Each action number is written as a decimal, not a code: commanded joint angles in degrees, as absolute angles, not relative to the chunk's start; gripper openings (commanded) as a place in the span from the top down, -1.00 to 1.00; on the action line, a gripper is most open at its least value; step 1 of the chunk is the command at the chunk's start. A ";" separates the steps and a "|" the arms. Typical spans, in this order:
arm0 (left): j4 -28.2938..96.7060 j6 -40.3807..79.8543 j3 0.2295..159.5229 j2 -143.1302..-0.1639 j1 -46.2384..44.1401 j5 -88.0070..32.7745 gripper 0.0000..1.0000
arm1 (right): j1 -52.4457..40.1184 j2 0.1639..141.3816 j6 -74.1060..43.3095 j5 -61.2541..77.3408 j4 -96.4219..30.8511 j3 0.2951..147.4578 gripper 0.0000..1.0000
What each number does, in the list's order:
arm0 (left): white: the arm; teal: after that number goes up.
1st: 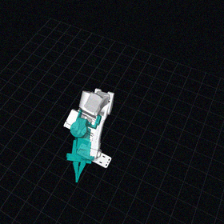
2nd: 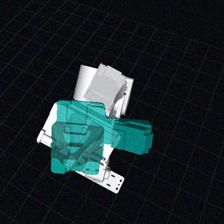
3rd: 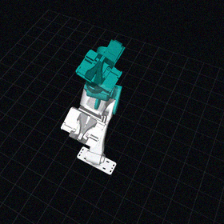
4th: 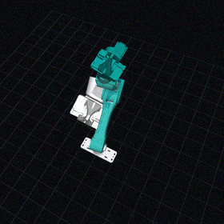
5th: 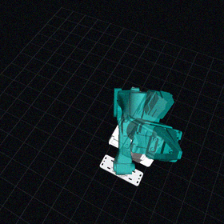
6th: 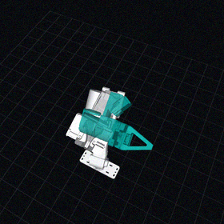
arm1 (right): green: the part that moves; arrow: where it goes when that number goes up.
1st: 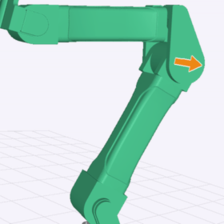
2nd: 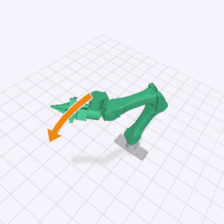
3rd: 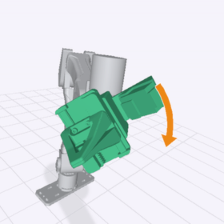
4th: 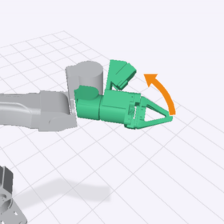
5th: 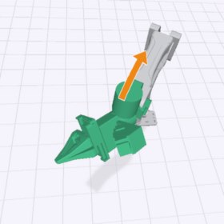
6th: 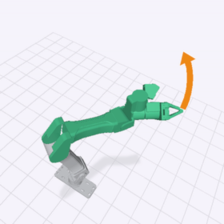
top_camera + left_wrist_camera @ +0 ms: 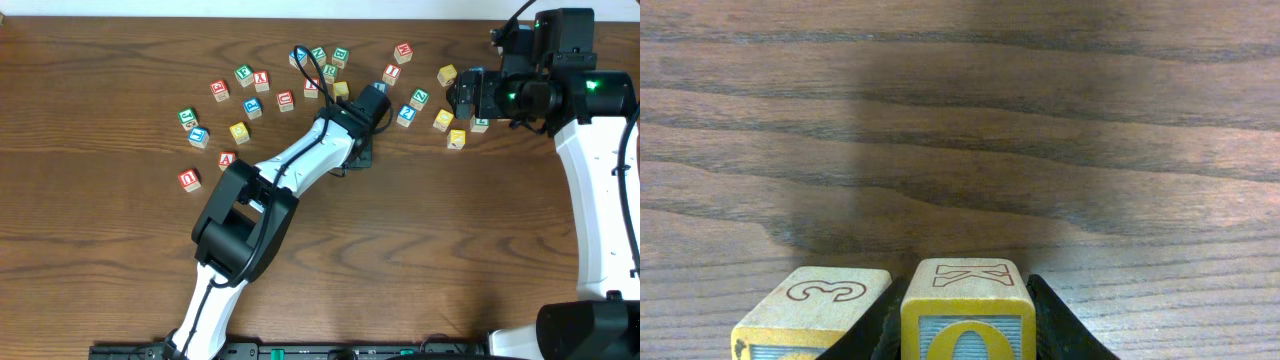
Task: Spell out CORL
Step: 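Place the yellow O block right of the C block and release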
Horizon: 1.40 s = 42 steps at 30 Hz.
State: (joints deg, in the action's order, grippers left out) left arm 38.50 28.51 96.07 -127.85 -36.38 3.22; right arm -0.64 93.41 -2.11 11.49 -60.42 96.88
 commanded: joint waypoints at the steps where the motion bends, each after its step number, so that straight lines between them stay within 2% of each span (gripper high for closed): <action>1: 38.63 28.82 94.54 -128.62 -36.14 4.12 0.45 | -0.47 93.89 -2.28 10.83 -60.49 96.51 -0.99; 28: 38.96 30.76 94.54 -128.62 -35.44 3.95 0.44 | -0.47 93.89 -2.28 10.83 -60.53 96.51 -0.98; 30: 38.96 30.76 94.54 -128.62 -35.44 3.51 0.41 | -0.47 93.89 -2.28 10.83 -60.55 96.51 -0.98; 31: 38.96 30.76 94.54 -128.62 -35.44 3.46 0.28 | -0.47 93.89 -2.26 10.83 -60.55 96.51 -0.98; 33: 38.96 30.76 94.54 -128.62 -35.48 3.46 0.21 | -0.47 93.89 -2.28 10.83 -60.53 96.51 -0.99; 42: 38.92 30.76 94.56 -128.60 -35.48 3.46 0.21 | -0.47 93.89 -2.28 10.83 -60.51 96.51 -0.99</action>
